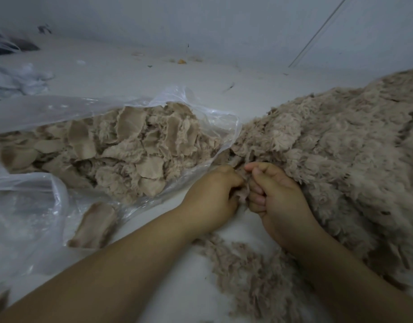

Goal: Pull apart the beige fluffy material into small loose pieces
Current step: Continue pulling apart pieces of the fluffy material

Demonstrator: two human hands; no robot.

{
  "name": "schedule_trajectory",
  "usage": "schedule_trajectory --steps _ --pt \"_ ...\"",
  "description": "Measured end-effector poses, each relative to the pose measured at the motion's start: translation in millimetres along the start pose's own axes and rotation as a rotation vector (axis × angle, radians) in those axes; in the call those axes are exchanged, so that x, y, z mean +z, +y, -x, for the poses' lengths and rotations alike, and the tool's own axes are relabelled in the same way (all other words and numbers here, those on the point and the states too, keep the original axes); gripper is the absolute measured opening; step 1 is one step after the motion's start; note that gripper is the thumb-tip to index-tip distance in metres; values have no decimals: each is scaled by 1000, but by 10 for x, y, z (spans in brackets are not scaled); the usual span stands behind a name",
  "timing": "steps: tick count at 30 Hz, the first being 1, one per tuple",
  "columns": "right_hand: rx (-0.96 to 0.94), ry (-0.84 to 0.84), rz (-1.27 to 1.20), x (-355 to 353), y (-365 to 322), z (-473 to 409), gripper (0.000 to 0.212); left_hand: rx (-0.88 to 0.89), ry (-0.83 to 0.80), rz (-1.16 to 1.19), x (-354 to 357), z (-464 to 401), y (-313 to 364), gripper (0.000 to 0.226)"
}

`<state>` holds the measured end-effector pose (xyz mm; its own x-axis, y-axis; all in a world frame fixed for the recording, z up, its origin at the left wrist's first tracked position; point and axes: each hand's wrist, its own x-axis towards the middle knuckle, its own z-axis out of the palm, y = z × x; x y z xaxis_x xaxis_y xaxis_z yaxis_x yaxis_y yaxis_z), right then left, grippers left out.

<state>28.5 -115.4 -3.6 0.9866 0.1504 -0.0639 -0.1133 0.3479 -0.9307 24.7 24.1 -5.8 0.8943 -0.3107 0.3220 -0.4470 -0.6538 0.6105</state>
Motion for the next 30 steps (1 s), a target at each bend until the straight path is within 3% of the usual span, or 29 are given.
schedule_trajectory --steps 4,8,14,19,23,25,27,30 --pt "-2 -32 7 -35 7 -15 24 -116 245 397 -43 45 7 23" --pt "-21 -88 57 -39 13 -19 32 -50 275 638 -115 97 143 28" --pt "6 -63 117 1 5 -12 53 -164 415 713 -151 91 140 35" --pt "10 28 84 -37 34 -28 34 -290 525 785 -220 71 67 36" --pt "-35 -72 137 -53 14 -13 11 -271 477 837 -188 70 82 22" --pt "-35 -150 189 -64 2 -9 20 -259 448 845 -156 66 116 18" --pt "-43 -207 247 -55 -11 -2 15 -265 446 851 -144 62 124 20" --pt "-25 -191 236 -55 -15 3 25 -281 467 889 -166 70 112 19"
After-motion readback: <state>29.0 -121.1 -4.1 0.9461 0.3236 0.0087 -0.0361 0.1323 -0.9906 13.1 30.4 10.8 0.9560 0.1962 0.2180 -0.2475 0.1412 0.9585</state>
